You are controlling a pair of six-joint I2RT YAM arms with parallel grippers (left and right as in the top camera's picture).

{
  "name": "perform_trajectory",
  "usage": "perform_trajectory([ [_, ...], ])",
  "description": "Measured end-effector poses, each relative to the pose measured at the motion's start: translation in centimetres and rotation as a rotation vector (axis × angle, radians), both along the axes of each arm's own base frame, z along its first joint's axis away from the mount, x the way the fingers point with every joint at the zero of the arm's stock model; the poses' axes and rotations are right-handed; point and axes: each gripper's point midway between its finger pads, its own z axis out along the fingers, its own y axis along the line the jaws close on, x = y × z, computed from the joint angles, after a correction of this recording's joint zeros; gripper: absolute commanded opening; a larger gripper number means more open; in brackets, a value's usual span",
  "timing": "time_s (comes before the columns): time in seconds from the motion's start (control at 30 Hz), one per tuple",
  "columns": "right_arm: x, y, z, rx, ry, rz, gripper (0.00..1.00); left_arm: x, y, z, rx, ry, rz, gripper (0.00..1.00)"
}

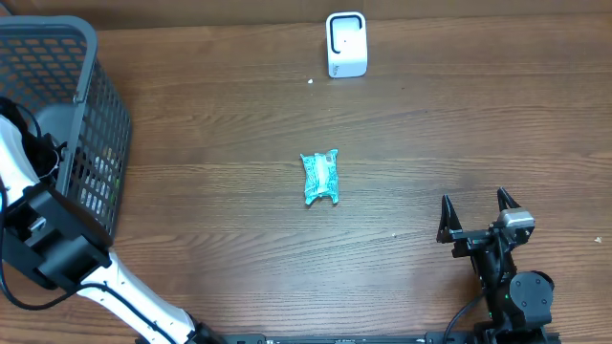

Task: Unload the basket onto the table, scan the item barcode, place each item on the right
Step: 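Reach the left gripper back into the basket and grasp the white tube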

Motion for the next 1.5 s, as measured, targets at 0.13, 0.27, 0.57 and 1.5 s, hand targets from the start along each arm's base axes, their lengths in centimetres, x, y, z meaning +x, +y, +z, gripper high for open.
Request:
perform_trajectory([
  [0.13,0.0,0.0,0.0,0.000,0.000,0.001,1.00,0.4,-0.1,-1.1,-0.020,0.005,-0.026,0.71],
  [0.27,0.0,0.0,0.0,0.000,0.000,0.000,1.00,0.8,-0.4,-2.4,-0.046,0.005,-0.086,0.64],
  [0.57,0.0,0.0,0.0,0.000,0.000,0.000,1.00,1.3,-1.2,-4.4,-0.083,0.025,-0.183,0.16],
  [1.5,0.0,0.0,0.0,0.000,0.000,0.000,1.00,4.3,0.3,9.3,0.101,-0.206,-0.035,0.04],
])
